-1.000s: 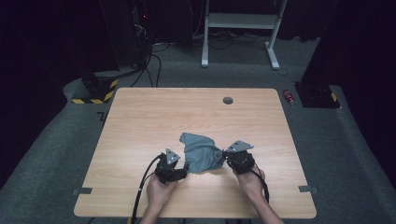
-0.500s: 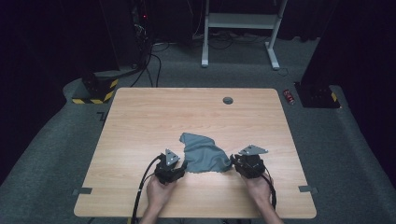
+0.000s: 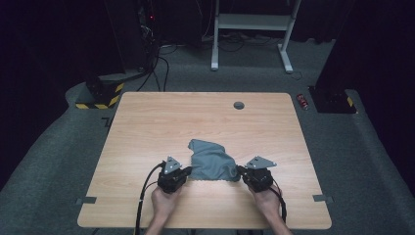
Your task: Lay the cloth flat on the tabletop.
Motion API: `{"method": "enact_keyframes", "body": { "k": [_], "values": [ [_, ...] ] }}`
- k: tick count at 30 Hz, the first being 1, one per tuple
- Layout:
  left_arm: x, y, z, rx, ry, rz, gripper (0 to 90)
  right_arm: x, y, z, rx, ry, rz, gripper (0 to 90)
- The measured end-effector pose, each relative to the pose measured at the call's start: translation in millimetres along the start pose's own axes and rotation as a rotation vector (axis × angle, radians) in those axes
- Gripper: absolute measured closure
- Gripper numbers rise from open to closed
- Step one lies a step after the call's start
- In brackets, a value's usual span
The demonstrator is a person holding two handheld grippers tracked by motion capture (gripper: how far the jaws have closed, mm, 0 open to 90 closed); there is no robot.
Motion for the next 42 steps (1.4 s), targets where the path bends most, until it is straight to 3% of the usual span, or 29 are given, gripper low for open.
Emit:
{"method": "enact_keyframes", "body": {
  "k": [2,7,10,16,19,21,24,28,36,37,42],
  "values": [
    [-9.0,-1.1,1.8,-0.001,0.003,0.001,89.8,-0.8,-2.4,3.7,-0.023,-0.014,-0.004,88.6],
    [-25.5,7.4,10.4,0.002,-0.044,0.032,89.7,0.2,-3.1,17.2,-0.061,-0.075,0.002,88.0],
    [-32.5,14.9,18.5,-0.006,-0.084,0.054,89.5,2.5,-0.1,25.6,-0.074,-0.085,-0.007,79.2],
    [-39.4,22.2,24.4,0.009,-0.15,0.09,86.9,-4.0,-1.8,25.5,-0.053,-0.107,-0.056,69.0],
    [-40.3,22.5,26.4,0.01,-0.16,0.095,83.0,-8.4,-7.1,17.4,-0.008,-0.108,-0.076,67.2],
    [-41.6,21.1,27.8,-0.011,-0.154,0.069,76.0,-6.7,-11.0,11.2,0.016,-0.096,-0.076,66.8],
    [-41.2,16.7,29.9,-0.042,-0.125,0.039,61.1,6.9,-16.1,6.5,0.037,-0.068,-0.019,65.5],
    [-33.3,15.5,31.2,-0.02,-0.148,0.076,50.8,32.6,-22.8,7.9,0.032,-0.045,0.046,63.3],
    [-23.5,27.4,36.1,-0.009,-0.189,0.133,45.8,69.9,-28.0,13.5,0.075,-0.042,0.146,62.6],
    [-23.1,29.2,35.8,0.008,-0.192,0.115,44.6,73.2,-27.9,13.1,0.071,-0.044,0.154,63.4],
    [-21.7,28.4,36.4,0.009,-0.198,0.119,41.9,79.7,-28.0,15.5,0.056,-0.048,0.186,77.6]
  ]
}}
Point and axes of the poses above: each handheld gripper's, and its own axes: x roughly forward along the jaws, y roughly out of its underside, z roughly to its left, the point moved 5 cm from there along x, roughly forward along the jaws, and after that the axes turned 11 degrees about y, right-handed, at the moved point
